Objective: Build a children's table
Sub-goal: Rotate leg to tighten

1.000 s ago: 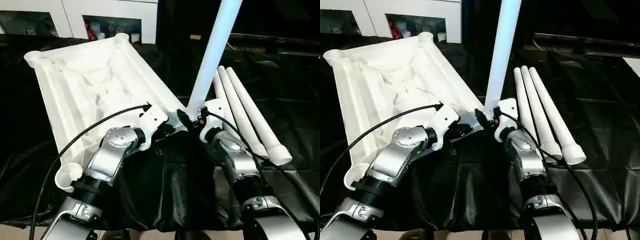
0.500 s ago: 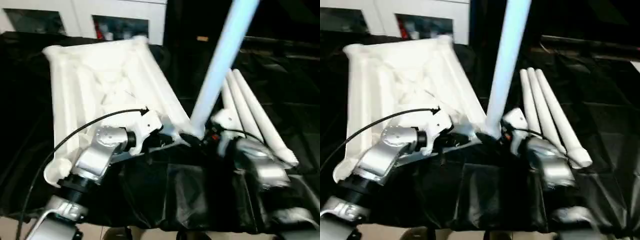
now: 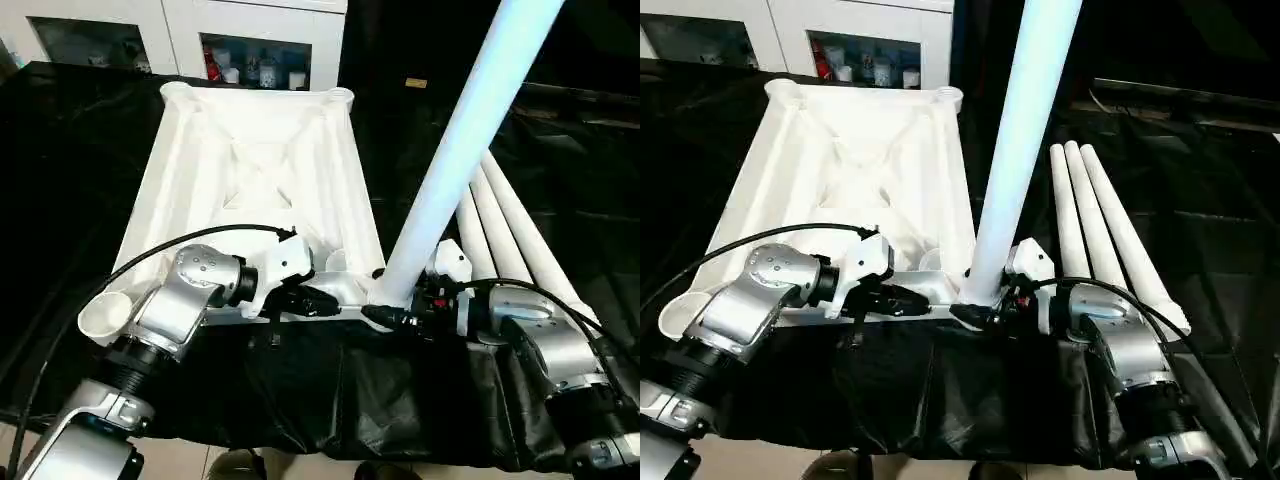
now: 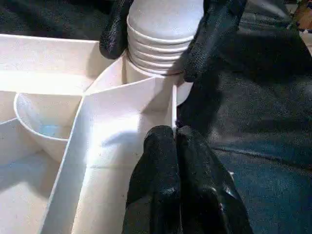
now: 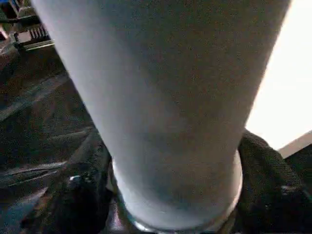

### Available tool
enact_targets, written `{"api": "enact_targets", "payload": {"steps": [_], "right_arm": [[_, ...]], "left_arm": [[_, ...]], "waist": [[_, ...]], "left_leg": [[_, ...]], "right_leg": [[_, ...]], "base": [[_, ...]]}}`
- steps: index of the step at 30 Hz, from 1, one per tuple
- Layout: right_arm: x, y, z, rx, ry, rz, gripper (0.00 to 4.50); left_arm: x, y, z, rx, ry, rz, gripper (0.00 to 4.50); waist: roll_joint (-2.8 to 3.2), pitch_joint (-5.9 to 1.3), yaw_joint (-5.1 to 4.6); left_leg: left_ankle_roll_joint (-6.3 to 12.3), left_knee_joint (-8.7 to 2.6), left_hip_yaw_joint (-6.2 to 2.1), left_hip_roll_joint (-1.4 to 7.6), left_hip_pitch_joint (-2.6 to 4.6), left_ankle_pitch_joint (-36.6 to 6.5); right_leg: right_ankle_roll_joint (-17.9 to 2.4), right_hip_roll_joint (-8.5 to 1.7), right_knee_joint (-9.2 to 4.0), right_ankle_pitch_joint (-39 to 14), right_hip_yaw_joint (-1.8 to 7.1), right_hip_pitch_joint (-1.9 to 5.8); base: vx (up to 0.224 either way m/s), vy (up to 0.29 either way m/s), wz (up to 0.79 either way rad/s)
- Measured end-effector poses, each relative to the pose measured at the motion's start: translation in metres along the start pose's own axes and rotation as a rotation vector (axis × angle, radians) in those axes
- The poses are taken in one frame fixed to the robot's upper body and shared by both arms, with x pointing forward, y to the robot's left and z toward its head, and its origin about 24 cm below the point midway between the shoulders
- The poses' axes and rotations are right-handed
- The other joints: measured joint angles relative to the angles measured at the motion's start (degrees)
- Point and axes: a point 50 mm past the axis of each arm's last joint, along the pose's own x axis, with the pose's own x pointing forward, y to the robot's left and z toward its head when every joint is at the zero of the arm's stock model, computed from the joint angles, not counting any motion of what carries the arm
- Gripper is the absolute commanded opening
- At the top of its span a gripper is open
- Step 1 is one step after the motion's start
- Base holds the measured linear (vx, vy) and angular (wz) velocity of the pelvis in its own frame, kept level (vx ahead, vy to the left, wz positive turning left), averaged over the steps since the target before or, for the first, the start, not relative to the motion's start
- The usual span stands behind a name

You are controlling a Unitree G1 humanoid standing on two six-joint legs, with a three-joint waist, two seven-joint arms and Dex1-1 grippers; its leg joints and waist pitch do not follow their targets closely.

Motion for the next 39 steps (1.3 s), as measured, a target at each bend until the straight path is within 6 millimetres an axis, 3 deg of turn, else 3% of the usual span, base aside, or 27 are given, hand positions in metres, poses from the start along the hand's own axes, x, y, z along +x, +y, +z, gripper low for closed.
{"api": "enact_targets", "payload": {"steps": [6, 10, 14, 16, 21, 24, 30, 39], "right_arm": [[0.008, -0.001, -0.002, 0.016, -0.026, -0.036, 2.8], [0.036, -0.011, 0.0, 0.057, -0.091, -0.243, 2.78], [0.056, -0.024, 0.005, 0.12, -0.132, -0.455, 2.75], [0.063, -0.029, 0.008, 0.149, -0.14, -0.534, 2.74], [0.069, -0.033, 0.008, 0.166, -0.149, -0.623, 2.74], [0.068, -0.034, 0.008, 0.162, -0.161, -0.628, 3.44], [0.063, -0.035, 0.008, 0.142, -0.171, -0.601, 3.89], [0.015, -0.021, -0.002, 0.007, -0.096, -0.301, 3.89]], "left_arm": [[-0.003, 0.001, -0.002, -0.014, 0.0, 0.023, 0.0], [-0.006, 0.008, -0.005, -0.053, 0.004, 0.171, 0.0], [0.004, 0.011, -0.003, -0.104, -0.02, 0.301, 0.0], [0.009, 0.012, -0.001, -0.117, -0.026, 0.351, 0.0], [0.02, 0.01, 0.003, -0.149, -0.039, 0.411, 0.0], [0.021, 0.009, 0.004, -0.146, -0.039, 0.412, 0.0], [0.025, 0.007, 0.007, -0.122, -0.047, 0.391, 0.0], [0.02, 0.005, 0.008, -0.04, -0.033, 0.231, 0.0]], "waist": [[-0.18, -0.11, -0.22], [-0.32, -0.18, -2.07], [-0.44, -0.2, -3.33], [-0.51, -0.2, -3.43], [-0.76, -0.37, -3.16], [-0.77, -0.38, -3.08], [-0.71, -0.38, -2.49], [-0.19, -0.2, -0.18]], "left_leg": [[-0.02, -0.04, 0.0, 0.02, 0.15, -0.01], [-0.21, -0.09, -0.07, 0.04, 0.26, 0.09], [-0.23, -0.08, -0.08, 0.02, 0.25, 0.1], [-0.24, -0.08, -0.12, 0.02, 0.19, 0.1], [-0.24, -0.11, -0.13, 0.02, 0.19, 0.1], [-0.24, -0.11, -0.13, 0.01, 0.16, 0.1], [-0.24, -0.17, -0.12, 0.0, 0.04, 0.1], [-0.2, -0.29, -0.1, 0.02, -0.12, 0.1]], "right_leg": [[0.0, 0.01, 0.04, 0.0, 0.0, 0.06], [-0.03, 0.01, 0.03, 0.03, -0.02, -0.03], [0.12, 0.01, -0.09, -0.06, 0.0, -0.19], [0.12, 0.01, -0.1, -0.06, -0.01, -0.34], [0.1, 0.03, -0.09, -0.04, 0.0, -0.33], [-0.14, 0.03, -0.09, 0.11, 0.0, -0.32], [-0.15, 0.03, -0.08, 0.31, 0.01, -0.31], [-0.02, 0.04, -0.2, 0.24, 0.0, -0.32]], "base": [[0.0, 0.0, 0.0], [0.0, 0.0, 0.0], [0.0, 0.0, 0.0], [0.0, 0.0, 0.0], [0.0, 0.0, 0.0], [0.0, 0.0, 0.0], [0.0, 0.0, 0.0], [0.0, 0.0, 0.0]]}}
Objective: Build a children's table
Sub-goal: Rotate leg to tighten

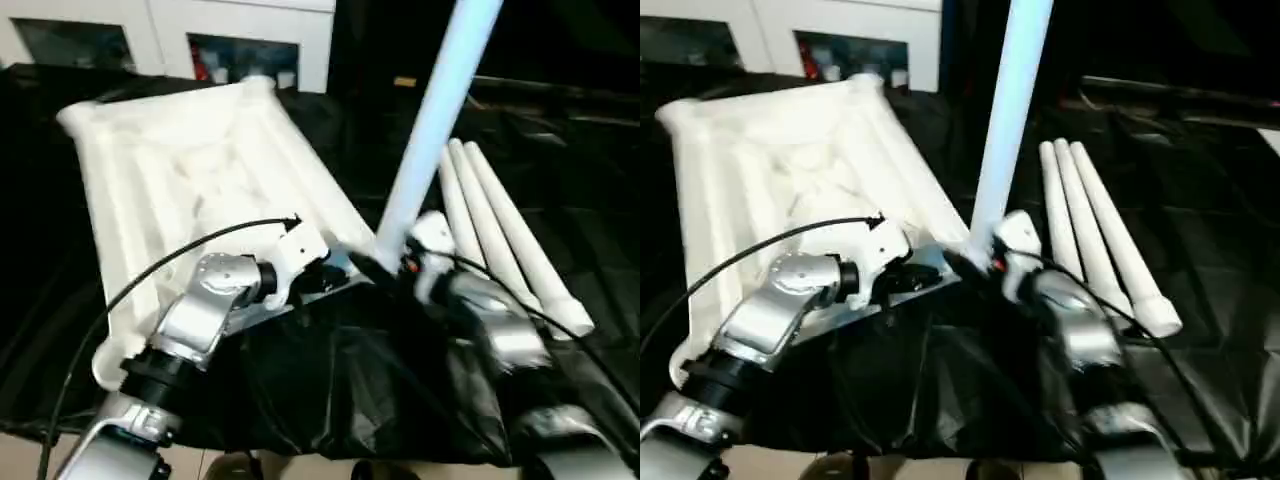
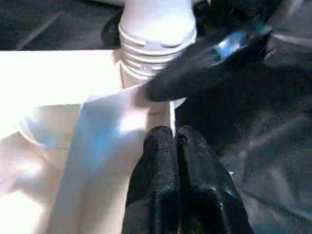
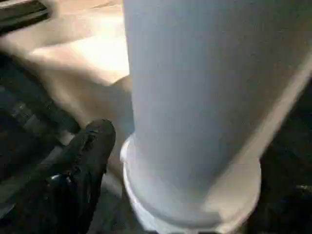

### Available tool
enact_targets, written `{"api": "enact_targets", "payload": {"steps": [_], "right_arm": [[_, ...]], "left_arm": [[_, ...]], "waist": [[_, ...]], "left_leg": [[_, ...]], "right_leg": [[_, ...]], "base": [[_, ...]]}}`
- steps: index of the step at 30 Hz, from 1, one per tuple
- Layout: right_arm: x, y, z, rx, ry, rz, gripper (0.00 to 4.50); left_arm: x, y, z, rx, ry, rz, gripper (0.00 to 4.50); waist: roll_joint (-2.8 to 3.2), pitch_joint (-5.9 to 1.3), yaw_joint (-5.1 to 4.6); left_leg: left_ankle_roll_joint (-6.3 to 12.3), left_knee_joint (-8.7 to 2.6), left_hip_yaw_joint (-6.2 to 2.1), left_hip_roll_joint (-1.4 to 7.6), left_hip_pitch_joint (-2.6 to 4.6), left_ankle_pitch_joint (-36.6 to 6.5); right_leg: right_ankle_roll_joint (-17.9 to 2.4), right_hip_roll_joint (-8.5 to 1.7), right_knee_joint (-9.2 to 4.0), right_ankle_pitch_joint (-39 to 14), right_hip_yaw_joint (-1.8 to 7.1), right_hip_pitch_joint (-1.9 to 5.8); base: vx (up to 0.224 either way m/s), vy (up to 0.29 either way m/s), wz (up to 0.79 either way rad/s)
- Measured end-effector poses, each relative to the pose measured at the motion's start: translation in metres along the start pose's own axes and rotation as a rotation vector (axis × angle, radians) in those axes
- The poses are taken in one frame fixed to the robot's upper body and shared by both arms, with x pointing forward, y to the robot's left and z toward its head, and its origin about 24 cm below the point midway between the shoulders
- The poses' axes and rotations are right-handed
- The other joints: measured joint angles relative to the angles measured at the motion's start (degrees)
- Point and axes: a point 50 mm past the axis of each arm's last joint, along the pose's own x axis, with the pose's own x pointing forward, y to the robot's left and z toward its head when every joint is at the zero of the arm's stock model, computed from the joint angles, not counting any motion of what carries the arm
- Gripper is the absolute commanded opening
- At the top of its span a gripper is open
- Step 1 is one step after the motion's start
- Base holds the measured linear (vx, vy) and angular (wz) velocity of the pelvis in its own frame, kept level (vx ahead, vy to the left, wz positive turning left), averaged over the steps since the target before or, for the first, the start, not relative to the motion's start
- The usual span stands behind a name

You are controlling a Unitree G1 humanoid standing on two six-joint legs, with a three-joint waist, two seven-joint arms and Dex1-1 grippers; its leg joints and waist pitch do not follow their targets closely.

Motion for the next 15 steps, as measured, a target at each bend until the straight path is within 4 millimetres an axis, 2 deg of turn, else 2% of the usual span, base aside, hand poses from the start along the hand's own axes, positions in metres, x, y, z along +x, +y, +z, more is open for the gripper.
{"api": "enact_targets", "payload": {"steps": [5, 7, 9, 10, 15], "right_arm": [[-0.018, 0.001, -0.001, -0.025, 0.047, 0.099, 3.89], [-0.023, 0.002, -0.001, -0.029, 0.062, 0.134, 3.64], [-0.029, 0.002, -0.001, -0.032, 0.077, 0.156, 3.64], [-0.031, 0.002, 0.0, -0.035, 0.084, 0.163, 3.42], [-0.031, 0.003, 0.0, -0.036, 0.093, 0.174, 3.04]], "left_arm": [[-0.003, 0.001, 0.001, 0.033, 0.013, -0.068, 0.0], [-0.003, 0.0, 0.0, 0.042, 0.014, -0.094, 0.0], [-0.004, 0.001, -0.001, 0.053, 0.015, -0.121, 0.0], [-0.004, 0.001, -0.001, 0.06, 0.018, -0.132, 0.0], [-0.007, 0.004, -0.001, 0.078, 0.028, -0.146, 0.0]], "waist": [[0.11, 0.06, 0.15], [0.13, 0.07, 0.15], [0.18, 0.09, 0.21], [0.18, 0.09, 0.24], [0.19, 0.08, 0.07]], "left_leg": [[-0.02, 0.0, 0.0, 0.01, 0.05, 0.0], [-0.02, 0.0, 0.0, 0.0, 0.05, -0.01], [-0.02, -0.02, 0.0, 0.01, 0.04, -0.01], [-0.02, -0.05, 0.0, 0.0, 0.04, -0.01], [-0.02, -0.09, 0.0, 0.01, 0.06, 0.0]], "right_leg": [[0.0, -0.01, -0.03, 0.0, 0.02, 0.1], [0.0, -0.01, -0.03, 0.0, 0.02, 0.11], [0.0, -0.01, -0.03, 0.0, 0.01, 0.1], [0.0, -0.01, -0.03, 0.0, 0.01, 0.1], [0.01, -0.01, -0.03, 0.0, 0.01, 0.08]], "base": [[0.0, 0.0, 0.0], [0.0, 0.0, 0.0], [0.0, 0.0, 0.0], [0.0, 0.0, 0.0], [0.0, 0.0, 0.0]]}}
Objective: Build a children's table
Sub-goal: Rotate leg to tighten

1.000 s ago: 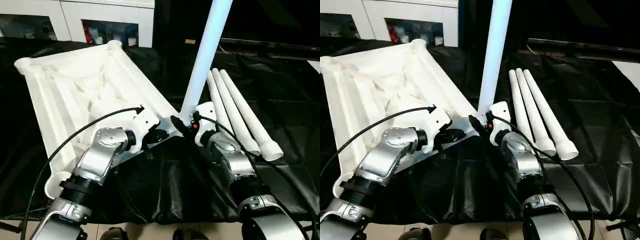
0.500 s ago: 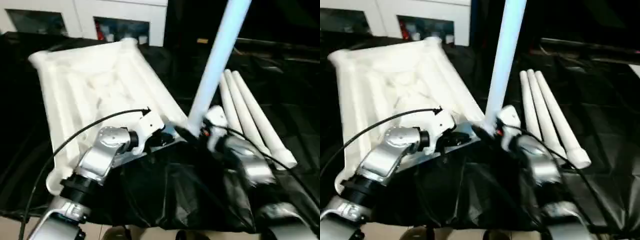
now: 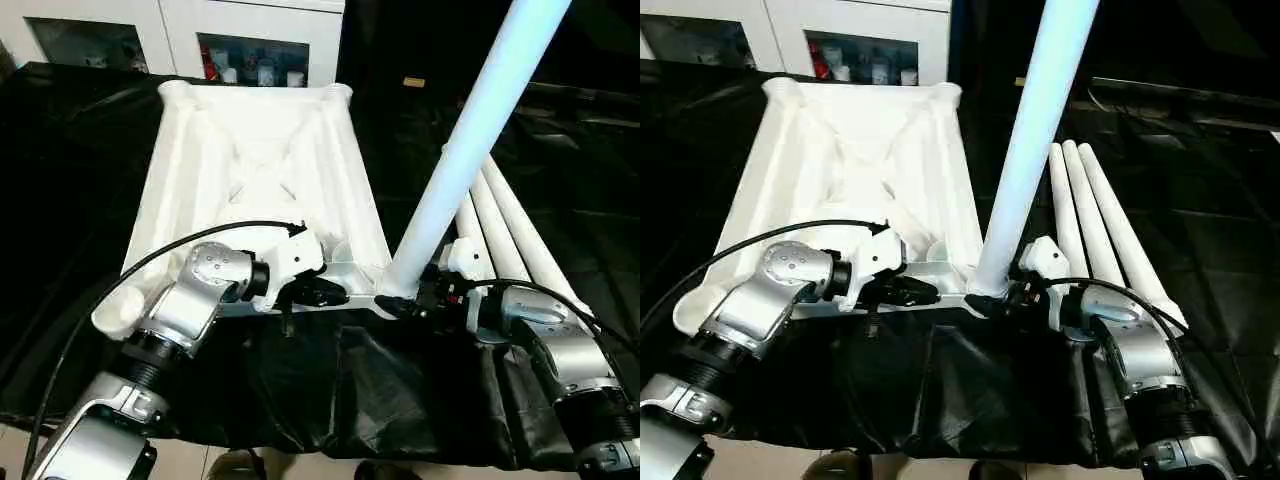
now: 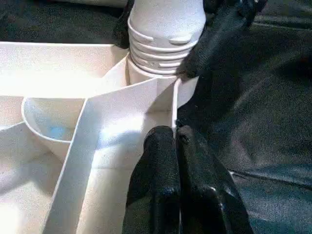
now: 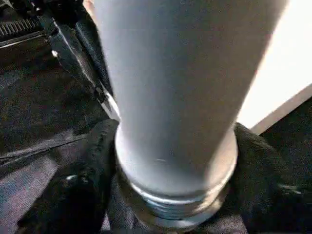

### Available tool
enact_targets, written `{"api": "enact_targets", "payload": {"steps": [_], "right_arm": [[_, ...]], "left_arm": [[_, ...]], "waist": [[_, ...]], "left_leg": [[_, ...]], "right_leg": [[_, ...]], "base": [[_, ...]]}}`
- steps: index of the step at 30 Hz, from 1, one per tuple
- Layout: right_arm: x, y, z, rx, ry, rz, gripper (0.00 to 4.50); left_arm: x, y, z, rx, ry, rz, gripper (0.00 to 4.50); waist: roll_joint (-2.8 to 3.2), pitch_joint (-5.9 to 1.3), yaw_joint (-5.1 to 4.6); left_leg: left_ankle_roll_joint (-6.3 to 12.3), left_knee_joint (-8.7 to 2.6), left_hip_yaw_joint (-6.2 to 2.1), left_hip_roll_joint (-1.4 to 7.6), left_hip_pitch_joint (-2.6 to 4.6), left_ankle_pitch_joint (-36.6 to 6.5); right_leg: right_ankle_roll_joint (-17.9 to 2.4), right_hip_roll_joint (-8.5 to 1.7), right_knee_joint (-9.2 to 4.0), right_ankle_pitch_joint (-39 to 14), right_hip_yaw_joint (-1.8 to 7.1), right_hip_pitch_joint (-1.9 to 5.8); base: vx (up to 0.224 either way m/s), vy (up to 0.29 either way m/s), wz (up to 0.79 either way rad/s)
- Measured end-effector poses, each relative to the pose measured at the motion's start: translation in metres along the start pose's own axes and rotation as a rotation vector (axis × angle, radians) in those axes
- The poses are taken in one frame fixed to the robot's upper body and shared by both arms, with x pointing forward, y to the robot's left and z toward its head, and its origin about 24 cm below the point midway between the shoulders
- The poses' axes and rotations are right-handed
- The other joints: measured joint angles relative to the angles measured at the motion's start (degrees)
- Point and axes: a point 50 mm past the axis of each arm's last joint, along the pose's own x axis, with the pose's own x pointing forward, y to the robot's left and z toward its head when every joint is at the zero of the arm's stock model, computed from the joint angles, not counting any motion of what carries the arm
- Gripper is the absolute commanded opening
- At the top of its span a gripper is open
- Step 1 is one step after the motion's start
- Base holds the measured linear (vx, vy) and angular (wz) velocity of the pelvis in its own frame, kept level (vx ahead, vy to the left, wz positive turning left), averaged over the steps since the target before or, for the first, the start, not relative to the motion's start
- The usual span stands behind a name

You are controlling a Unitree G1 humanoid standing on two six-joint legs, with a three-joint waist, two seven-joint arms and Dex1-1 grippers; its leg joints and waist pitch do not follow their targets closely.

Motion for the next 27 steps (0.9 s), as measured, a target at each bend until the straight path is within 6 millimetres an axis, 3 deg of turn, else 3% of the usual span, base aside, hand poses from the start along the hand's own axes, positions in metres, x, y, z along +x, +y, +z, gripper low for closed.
{"api": "enact_targets", "payload": {"steps": [8, 10, 14, 16, 25, 26, 27], "right_arm": [[0.008, 0.002, 0.0, 0.022, -0.026, -0.007, 2.8], [0.014, 0.002, 0.0, 0.034, -0.044, -0.033, 2.77], [0.044, -0.003, 0.002, 0.077, -0.095, -0.211, 2.76], [0.051, -0.006, 0.003, 0.09, -0.105, -0.274, 2.76], [0.074, -0.008, 0.005, 0.148, -0.13, -0.451, 2.75], [0.074, -0.008, 0.005, 0.149, -0.131, -0.453, 3.1], [0.074, -0.008, 0.005, 0.149, -0.131, -0.453, 3.1]], "left_arm": [[-0.005, 0.0, -0.002, -0.01, 0.0, 0.003, 0.0], [-0.008, 0.001, -0.004, -0.03, 0.0, 0.023, 0.0], [-0.01, 0.006, -0.007, -0.086, 0.011, 0.162, 0.0], [-0.006, 0.005, -0.006, -0.105, 0.007, 0.197, 0.0], [0.004, 0.004, -0.005, -0.15, 0.004, 0.316, 0.0], [0.004, 0.004, -0.005, -0.148, 0.005, 0.317, 0.0], [0.004, 0.004, -0.005, -0.143, 0.008, 0.318, 0.0]], "waist": [[-0.07, -0.03, -0.33], [-0.15, -0.04, -0.87], [-0.47, -0.05, -2.94], [-0.51, -0.06, -3.37], [-1.24, -0.54, -3.46], [-1.26, -0.56, -3.46], [-1.28, -0.57, -3.46]], "left_leg": [[0.0, -0.04, 0.0, 0.01, 0.08, 0.0], [-0.01, -0.06, 0.0, 0.01, 0.13, 0.0], [-0.11, -0.07, -0.1, 0.01, 0.21, 0.05], [-0.12, -0.09, -0.16, 0.0, 0.23, 0.05], [-0.11, -0.15, -0.15, 0.0, 0.27, 0.05], [-0.11, -0.15, -0.15, 0.0, 0.27, 0.05], [-0.11, -0.15, -0.15, 0.0, 0.28, 0.05]], "right_leg": [[0.06, 0.02, 0.0, -0.04, 0.0, 0.0], [0.06, 0.02, 0.03, -0.03, 0.01, 0.0], [0.32, 0.02, 0.03, -0.19, -0.02, -0.15], [0.35, 0.02, -0.2, -0.21, -0.04, -0.18], [0.17, 0.04, -0.73, -0.09, -0.05, -0.15], [0.16, 0.04, -0.74, -0.08, -0.05, -0.14], [0.14, 0.04, -0.74, -0.05, -0.05, -0.14]], "base": [[0.0, 0.0, 0.0], [0.0, 0.0, 0.0], [0.0, 0.0, 0.0], [0.0, 0.0, 0.0], [0.0, 0.0, 0.0], [0.0, 0.0, 0.0], [0.0, 0.0, 0.0]]}}
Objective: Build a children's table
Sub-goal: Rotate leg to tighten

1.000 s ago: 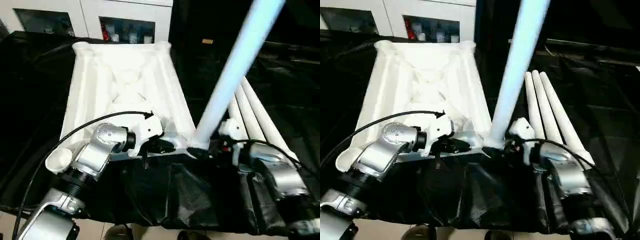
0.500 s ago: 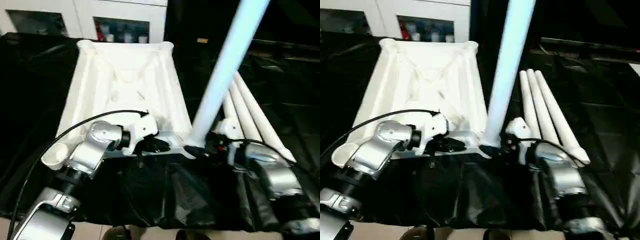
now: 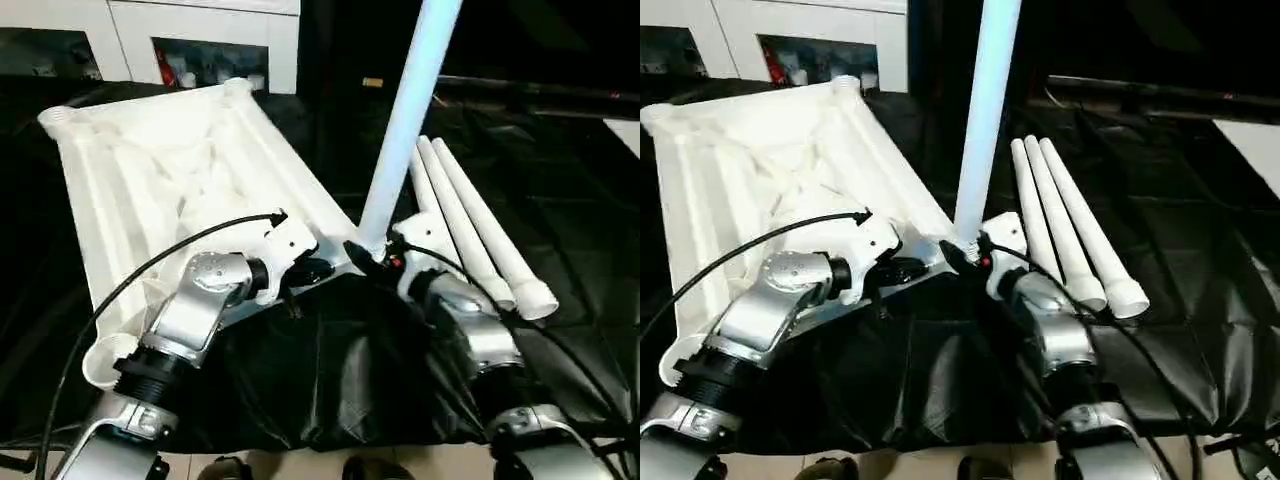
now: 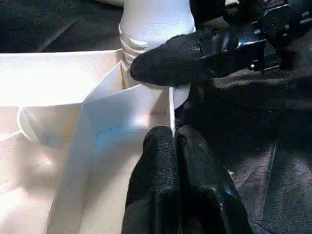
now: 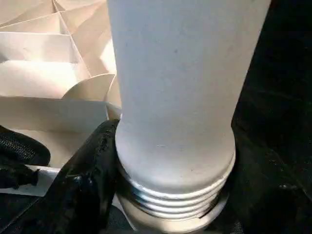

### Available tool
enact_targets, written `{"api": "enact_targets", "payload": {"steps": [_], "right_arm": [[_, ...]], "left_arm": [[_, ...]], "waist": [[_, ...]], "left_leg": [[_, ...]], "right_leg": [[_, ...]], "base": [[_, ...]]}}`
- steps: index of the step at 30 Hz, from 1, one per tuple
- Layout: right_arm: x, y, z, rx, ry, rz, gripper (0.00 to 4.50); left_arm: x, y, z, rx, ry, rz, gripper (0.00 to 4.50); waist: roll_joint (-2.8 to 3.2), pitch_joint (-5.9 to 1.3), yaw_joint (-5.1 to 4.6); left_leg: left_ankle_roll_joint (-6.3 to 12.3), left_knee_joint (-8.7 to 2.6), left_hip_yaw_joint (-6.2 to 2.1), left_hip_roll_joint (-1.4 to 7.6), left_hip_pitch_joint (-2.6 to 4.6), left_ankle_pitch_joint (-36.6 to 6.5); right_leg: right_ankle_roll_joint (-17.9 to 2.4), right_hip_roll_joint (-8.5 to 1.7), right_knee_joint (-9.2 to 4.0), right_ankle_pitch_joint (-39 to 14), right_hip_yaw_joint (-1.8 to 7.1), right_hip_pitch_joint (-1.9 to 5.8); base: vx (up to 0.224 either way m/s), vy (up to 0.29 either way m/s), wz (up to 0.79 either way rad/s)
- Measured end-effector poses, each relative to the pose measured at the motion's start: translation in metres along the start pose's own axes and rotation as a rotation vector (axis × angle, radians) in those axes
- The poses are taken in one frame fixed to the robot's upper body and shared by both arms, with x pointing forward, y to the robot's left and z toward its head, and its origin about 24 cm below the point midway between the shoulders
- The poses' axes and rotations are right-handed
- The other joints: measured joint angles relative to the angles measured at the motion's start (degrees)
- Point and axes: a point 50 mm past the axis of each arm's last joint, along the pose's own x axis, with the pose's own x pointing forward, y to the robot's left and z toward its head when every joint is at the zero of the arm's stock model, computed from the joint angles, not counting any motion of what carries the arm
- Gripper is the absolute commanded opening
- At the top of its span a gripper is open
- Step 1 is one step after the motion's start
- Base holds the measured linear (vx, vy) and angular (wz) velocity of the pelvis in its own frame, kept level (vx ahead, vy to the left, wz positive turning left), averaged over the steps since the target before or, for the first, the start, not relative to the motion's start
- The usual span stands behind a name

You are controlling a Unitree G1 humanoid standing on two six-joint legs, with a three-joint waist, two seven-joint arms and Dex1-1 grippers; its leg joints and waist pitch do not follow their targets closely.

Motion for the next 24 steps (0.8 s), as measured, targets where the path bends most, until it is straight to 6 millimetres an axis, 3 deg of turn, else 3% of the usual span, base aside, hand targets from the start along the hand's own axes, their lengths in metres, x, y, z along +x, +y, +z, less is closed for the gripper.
{"api": "enact_targets", "payload": {"steps": [1, 7, 10, 14, 24], "right_arm": [[0.0, 0.0, 0.0, 0.0, -0.001, -0.001, 3.45], [0.0, -0.003, 0.002, -0.011, -0.003, -0.023, 3.48], [-0.001, -0.005, 0.003, -0.021, -0.007, -0.023, 3.51], [-0.003, -0.005, 0.005, -0.037, -0.014, 0.007, 3.51], [-0.006, -0.007, 0.005, -0.046, -0.008, 0.03, 3.51]], "left_arm": [[0.0, 0.0, 0.0, 0.003, 0.0, 0.001, 0.0], [0.006, -0.005, 0.003, 0.022, -0.015, -0.021, 0.0], [0.008, -0.008, 0.006, 0.014, -0.016, -0.035, 0.43], [0.009, -0.01, 0.01, 0.044, -0.008, -0.018, 0.69], [0.001, -0.006, 0.008, 0.037, 0.081, 0.003, 0.69]], "waist": [[0.0, 0.0, 0.01], [0.03, -0.02, 0.81], [0.03, -0.02, 1.22], [0.03, -0.02, 1.08], [0.03, -0.02, 0.92]], "left_leg": [[0.0, 0.0, 0.0, 0.0, 0.0, 0.0], [0.0, -0.02, 0.04, 0.0, -0.1, 0.0], [0.01, -0.03, 0.12, 0.0, -0.16, 0.01], [0.05, -0.07, 0.14, 0.01, -0.28, -0.01], [0.03, -0.18, 0.15, 0.1, -0.22, 0.01]], "right_leg": [[0.0, 0.0, 0.0, 0.02, 0.0, 0.0], [-0.25, 0.0, 0.03, 0.49, 0.02, 0.04], [-0.29, 0.0, 0.07, 0.57, 0.11, 0.09], [-0.27, 0.0, 0.06, 0.56, 0.08, -0.04], [-0.23, 0.07, 0.06, 0.54, 0.03, -0.02]], "base": [[0.0, 0.0, 0.0], [0.0, 0.0, 0.0], [0.0, 0.0, 0.0], [0.0, 0.0, 0.0], [0.0, 0.0, 0.0]]}}
